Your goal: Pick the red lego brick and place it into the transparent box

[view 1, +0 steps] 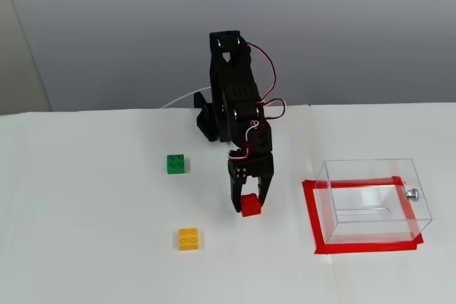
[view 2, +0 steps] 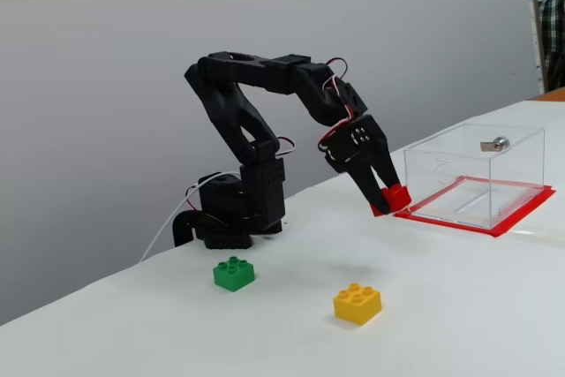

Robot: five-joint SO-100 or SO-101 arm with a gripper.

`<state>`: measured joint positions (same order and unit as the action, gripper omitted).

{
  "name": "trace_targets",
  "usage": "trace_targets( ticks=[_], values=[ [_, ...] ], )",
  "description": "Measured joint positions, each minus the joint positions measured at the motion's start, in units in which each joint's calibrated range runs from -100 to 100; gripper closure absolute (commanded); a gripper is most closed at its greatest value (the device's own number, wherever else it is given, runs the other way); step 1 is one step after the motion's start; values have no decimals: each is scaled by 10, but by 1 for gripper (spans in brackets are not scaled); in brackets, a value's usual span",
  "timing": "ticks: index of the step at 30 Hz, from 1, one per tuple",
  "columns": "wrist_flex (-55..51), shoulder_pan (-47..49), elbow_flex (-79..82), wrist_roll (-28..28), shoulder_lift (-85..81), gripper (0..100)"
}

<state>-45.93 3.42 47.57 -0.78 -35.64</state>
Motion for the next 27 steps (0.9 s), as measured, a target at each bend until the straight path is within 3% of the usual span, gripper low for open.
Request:
trace_targets(
  ticks=[12,27],
  values=[
    [-195,56,-241,0,-17,93],
    [-227,174,-338,1,87,93]
  ],
)
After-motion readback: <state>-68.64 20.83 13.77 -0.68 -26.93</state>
